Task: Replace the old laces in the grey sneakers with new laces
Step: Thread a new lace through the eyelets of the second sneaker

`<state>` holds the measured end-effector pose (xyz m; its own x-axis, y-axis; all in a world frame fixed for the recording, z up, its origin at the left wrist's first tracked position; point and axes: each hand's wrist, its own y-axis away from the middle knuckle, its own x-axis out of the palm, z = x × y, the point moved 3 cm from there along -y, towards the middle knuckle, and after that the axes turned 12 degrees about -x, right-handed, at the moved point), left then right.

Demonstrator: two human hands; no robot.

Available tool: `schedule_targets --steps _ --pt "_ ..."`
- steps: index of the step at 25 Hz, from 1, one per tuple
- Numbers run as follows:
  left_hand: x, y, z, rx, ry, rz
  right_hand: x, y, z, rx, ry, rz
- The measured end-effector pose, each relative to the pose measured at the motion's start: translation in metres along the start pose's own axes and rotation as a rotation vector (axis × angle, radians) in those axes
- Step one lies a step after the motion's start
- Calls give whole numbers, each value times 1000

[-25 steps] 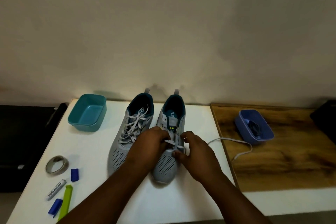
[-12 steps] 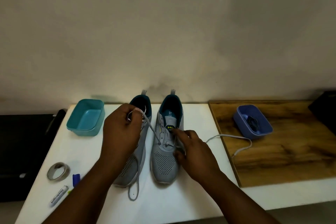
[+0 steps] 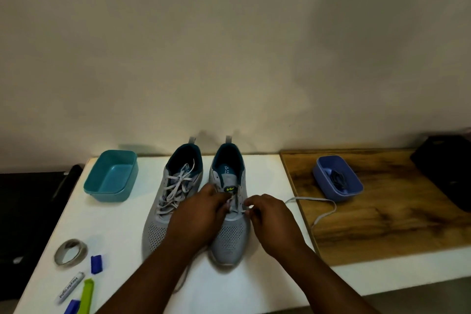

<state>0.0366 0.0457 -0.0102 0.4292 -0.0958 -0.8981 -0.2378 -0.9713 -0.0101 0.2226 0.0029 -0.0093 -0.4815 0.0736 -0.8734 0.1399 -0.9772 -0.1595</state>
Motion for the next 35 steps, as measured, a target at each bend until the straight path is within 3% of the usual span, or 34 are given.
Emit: schedule_targets --steps 5,9,12,17,23,26,35 --pt "8 0 -1 5 -13 -65 -2 -6 -23 72 21 18" --pt "10 -2 1 -1 5 -52 -16 -6 -40 194 4 -79" --pt "9 -2 -1 -33 11 -48 -23 -5 -32 164 12 -73" --pt "-28 4 -5 -206 495 -48 -54 3 -11 121 -2 96" --pt "-110 1 -44 -445 1042 189 -135 -27 32 114 -89 34" --pt "-165 3 -75 -456 1188 275 -180 -40 55 68 -136 -17" --pt "-300 48 -155 -341 1362 269 -306 -24 146 154 -832 -91"
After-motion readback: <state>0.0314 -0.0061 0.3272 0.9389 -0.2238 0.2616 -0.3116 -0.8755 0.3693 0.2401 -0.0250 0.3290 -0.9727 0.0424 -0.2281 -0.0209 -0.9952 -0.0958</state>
